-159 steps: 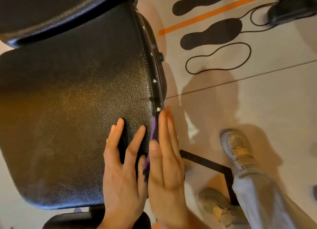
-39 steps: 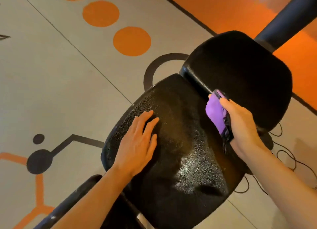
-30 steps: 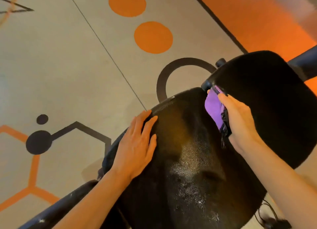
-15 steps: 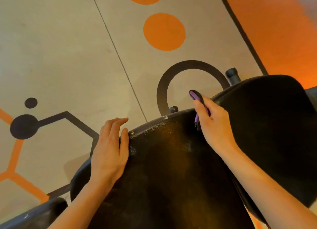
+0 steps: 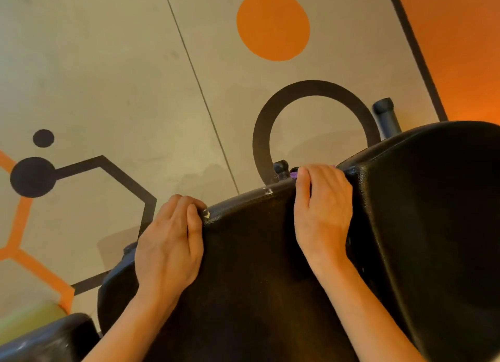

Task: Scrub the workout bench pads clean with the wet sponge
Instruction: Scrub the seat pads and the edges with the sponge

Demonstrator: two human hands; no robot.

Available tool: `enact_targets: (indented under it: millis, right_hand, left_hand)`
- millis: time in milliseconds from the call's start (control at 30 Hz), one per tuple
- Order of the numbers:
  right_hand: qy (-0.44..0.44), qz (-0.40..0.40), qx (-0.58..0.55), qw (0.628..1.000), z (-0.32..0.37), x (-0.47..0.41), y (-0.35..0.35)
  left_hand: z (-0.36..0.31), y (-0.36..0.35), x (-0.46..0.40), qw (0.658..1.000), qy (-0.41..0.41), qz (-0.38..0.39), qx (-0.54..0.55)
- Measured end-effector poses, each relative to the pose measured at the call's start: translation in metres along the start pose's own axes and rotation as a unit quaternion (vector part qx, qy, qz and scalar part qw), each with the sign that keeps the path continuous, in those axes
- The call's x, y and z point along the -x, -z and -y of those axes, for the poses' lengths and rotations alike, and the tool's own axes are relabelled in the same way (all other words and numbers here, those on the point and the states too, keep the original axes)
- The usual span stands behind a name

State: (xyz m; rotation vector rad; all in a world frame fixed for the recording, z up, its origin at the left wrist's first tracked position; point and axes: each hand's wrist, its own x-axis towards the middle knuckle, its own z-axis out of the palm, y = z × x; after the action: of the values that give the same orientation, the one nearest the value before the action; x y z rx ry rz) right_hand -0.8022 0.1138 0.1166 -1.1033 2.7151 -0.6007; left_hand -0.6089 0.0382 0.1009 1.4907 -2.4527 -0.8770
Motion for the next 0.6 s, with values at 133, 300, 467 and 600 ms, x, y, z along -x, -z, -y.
enact_targets:
  millis: [133,300,467,600]
  right_hand:
    - [0.173,0.064,0.012,0.983,0.033,0.022,-0.012]
    - [0.090,0.098,-0.040,0.990,-0.028,-0.019,0.014]
    - [0.145,0.062,0.027,0.987,0.038,0.017,-0.016]
    - [0.262,0.153,0.001,0.953,0.024,0.006,-0.005]
  left_hand:
    - [0.003,-0.001,0.001,1.000,-0.006,0.009,0.012]
    - [0.005,-0.003,0.000,1.000,0.001,0.011,0.011]
    - [0.005,-0.003,-0.001,1.000,-0.009,0.010,0.021]
    - [0.007,-0.002,-0.001,1.000,-0.007,0.020,0.017]
